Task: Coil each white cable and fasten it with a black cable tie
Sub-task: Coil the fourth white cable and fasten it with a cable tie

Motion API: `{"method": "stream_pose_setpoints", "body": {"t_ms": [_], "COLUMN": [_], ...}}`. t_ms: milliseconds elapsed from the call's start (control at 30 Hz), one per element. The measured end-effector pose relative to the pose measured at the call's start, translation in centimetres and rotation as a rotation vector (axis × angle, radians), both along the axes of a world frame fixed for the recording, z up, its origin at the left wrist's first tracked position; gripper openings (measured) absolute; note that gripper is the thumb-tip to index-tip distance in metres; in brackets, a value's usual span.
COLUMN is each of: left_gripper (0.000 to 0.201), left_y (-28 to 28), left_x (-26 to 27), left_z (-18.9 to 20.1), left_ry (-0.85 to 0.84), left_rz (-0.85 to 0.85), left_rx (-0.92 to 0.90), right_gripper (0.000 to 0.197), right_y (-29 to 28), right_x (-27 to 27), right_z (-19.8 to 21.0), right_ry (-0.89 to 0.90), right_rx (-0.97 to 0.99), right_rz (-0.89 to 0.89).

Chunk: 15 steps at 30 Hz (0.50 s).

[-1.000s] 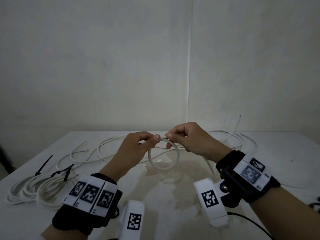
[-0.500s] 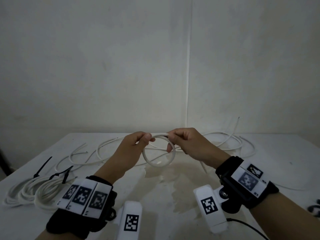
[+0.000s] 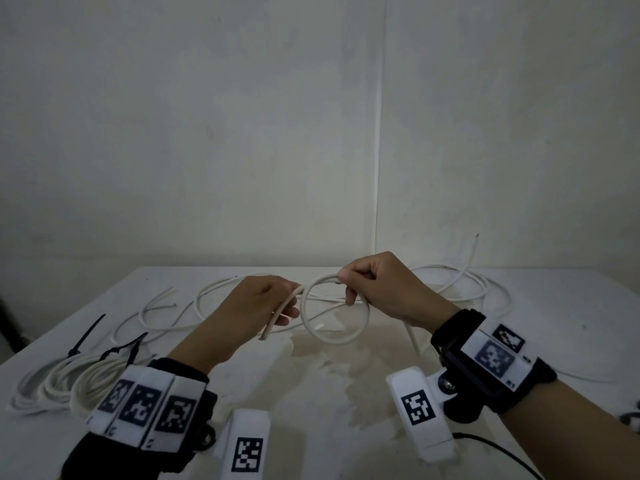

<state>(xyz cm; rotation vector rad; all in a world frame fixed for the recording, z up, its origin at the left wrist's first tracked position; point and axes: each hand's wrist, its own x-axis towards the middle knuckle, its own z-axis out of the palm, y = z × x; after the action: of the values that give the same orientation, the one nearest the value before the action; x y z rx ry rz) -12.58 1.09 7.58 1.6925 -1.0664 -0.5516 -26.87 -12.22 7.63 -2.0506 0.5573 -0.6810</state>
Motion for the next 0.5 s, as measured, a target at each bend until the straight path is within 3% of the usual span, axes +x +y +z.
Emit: {"method": "stream_pose_setpoints", "body": {"t_ms": [200, 267, 400, 500], "left_gripper": [0.012, 0.005, 0.028, 0.028], "left_y": [0.7, 0.6, 0.2, 0.0], "left_x": [0.2, -0.1, -1.2, -2.2], "left_z": [0.0, -0.5, -1.3, -1.1], "left_ry": [0.398, 0.449, 0.535, 0.504], "left_rz": [-0.121, -0.118, -0.229, -0.234], "left_rx": [-0.074, -0.093, -0.069, -0.098], "right_gripper": [0.029, 0.031, 0.034, 0.035], "right_y": [0.0, -0.1, 0.1, 0.3], "right_x": [-0.2, -0.2, -0.2, -0.2], "right_z": [0.0, -0.2, -0.2, -0.6], "right_ry": [-0.009, -0.041, -0.071, -0.075], "right_rx": [-0.065, -0.098, -0.135, -0.138], "right_rz": [-0.009, -0.017, -0.035, -0.036]}}
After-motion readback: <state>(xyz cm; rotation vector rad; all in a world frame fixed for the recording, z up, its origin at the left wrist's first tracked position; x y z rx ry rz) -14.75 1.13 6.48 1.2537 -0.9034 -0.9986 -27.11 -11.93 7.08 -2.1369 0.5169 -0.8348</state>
